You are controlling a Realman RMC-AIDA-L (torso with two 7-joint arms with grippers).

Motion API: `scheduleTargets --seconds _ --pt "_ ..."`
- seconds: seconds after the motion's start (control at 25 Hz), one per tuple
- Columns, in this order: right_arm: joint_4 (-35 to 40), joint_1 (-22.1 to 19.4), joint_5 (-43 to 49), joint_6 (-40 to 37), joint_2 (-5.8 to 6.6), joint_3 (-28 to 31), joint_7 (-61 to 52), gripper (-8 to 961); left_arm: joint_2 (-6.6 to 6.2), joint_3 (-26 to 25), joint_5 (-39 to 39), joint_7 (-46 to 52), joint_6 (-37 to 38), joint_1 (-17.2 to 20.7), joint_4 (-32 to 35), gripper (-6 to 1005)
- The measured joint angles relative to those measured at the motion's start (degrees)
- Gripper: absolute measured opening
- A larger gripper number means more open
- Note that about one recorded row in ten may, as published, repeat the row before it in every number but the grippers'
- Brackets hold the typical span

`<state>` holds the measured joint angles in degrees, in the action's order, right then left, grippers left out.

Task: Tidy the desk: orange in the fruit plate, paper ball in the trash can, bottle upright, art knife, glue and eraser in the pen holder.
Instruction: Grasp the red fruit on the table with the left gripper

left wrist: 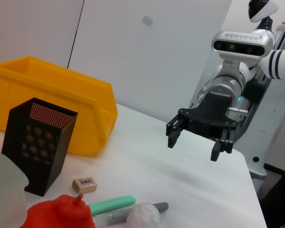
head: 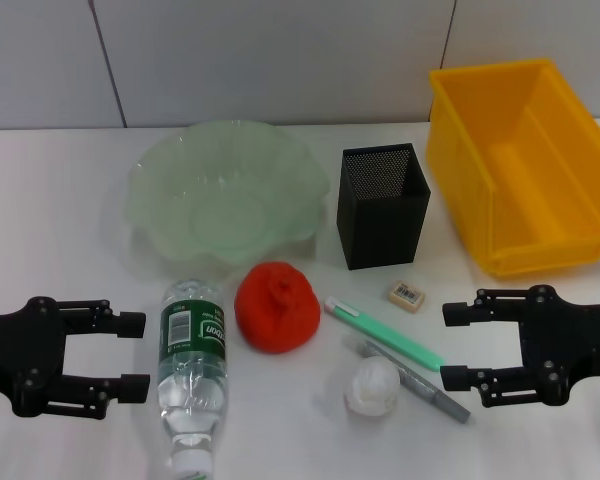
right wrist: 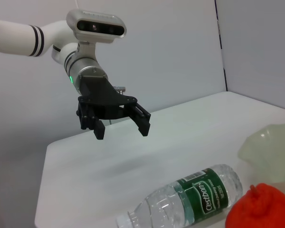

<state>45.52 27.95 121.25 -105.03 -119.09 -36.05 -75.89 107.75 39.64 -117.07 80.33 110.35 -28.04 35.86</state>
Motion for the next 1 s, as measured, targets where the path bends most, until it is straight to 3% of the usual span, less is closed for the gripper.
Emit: scheduleTargets --seconds 0.68,0.84,1.0 --pt "0.0 -0.66 -0.21 0.2 0.0 0.06 0.1 746 0.14 0.0 0.0 0.53 -0.36 0.0 0.08 793" --pt "0.74 -2.26 -0.15 0.18 0.17 0.51 0.1 745 0.95 0.01 0.03 4.76 -0.41 -0.07 3.3 791" --pt "2.2 -3.9 -0.3 -0.24 0.27 0.7 0.11 744 3.28 0.0 0.38 8.9 -0.21 0.02 10.18 789"
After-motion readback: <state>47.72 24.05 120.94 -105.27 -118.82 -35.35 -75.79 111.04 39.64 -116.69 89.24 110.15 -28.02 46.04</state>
